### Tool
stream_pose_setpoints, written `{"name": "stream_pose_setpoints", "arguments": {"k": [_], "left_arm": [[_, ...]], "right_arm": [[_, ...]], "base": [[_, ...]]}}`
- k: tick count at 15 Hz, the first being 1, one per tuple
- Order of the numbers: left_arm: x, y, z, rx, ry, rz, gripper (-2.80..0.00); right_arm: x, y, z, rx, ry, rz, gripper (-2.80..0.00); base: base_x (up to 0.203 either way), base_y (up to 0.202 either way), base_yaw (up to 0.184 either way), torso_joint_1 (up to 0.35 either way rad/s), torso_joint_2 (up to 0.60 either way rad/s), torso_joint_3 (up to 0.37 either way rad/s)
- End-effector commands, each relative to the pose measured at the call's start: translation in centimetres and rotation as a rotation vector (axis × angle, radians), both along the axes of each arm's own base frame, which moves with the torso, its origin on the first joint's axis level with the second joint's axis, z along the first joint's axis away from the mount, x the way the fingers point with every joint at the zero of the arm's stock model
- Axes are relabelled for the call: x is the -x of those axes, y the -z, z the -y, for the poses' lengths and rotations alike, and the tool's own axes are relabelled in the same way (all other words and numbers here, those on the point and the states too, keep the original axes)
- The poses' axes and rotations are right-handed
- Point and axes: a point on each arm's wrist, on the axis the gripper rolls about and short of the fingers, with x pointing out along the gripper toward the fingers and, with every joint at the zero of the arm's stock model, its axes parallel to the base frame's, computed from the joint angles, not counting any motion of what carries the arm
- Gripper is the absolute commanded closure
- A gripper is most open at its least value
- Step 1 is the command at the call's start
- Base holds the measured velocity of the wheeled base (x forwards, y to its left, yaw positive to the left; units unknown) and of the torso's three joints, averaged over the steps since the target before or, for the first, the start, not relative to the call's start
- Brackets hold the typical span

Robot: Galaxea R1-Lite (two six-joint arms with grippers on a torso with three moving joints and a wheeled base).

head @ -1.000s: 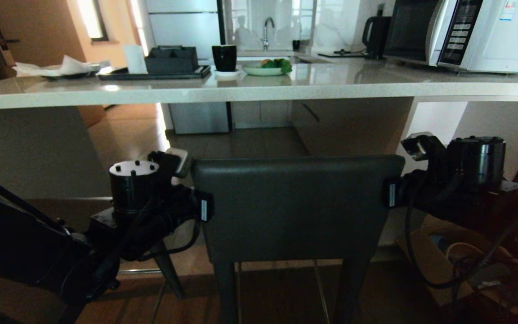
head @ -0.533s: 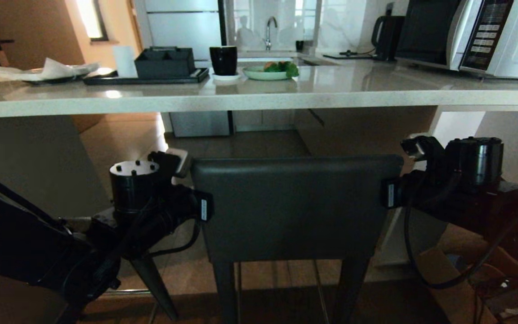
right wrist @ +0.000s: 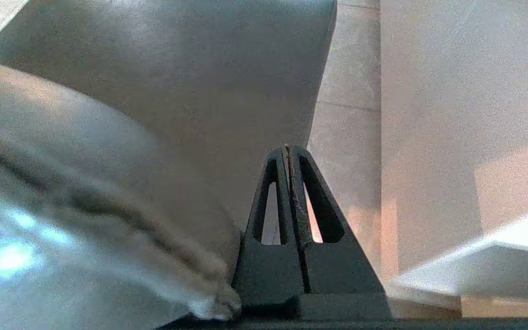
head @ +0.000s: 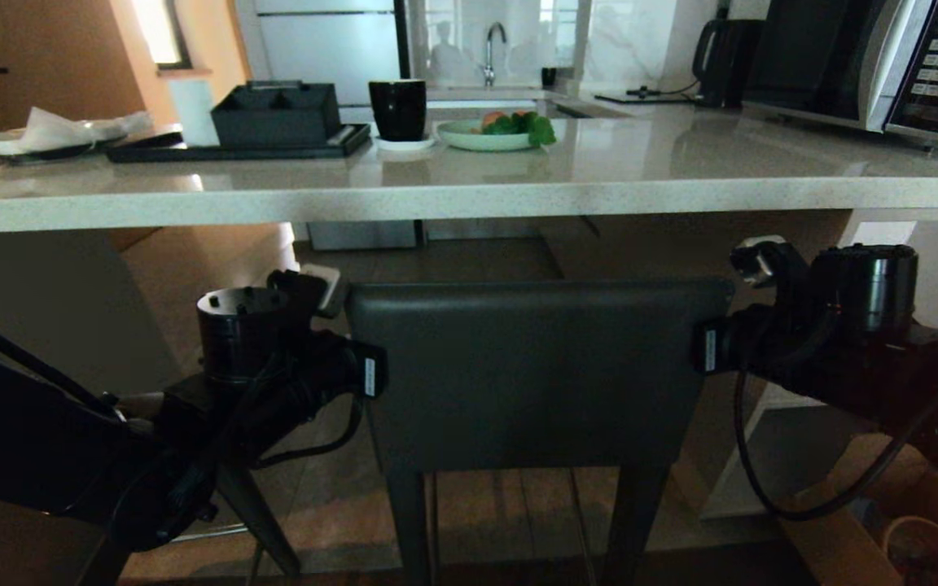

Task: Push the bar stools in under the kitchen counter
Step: Push the gray chair back under the dining table

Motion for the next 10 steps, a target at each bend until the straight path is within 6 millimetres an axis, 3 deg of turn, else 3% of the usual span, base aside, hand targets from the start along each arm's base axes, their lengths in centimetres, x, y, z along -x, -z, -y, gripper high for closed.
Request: {"name": "stream_pose_setpoints", "arguments": {"k": [1,5,10], "left_arm": [[0.08,-0.08,0.08,0.003,-0.001,0.006,0.0],[0.18,0.08,0.26,-0.001,-0.003,0.002,0.0],[0.35,0.12,0.96,0.002,0.015,0.002,0.0]], "right_arm": [[0.06,-0.19,0.0,-0.002,-0.002,0.01,0.0],[0.22,-0.35,0.04,-0.004,-0.002,0.015,0.0],[0.39,-0.24,-0.01,-0.003,-0.006,0.01,0.0]], "base": [[0.189,0.0,-0.001,0.007,0.0,-0.001],[0.155,0.0,0.004,0.002,0.0,0.001],[0.0,0.0,0.0,0.0,0.0,0.0]]}}
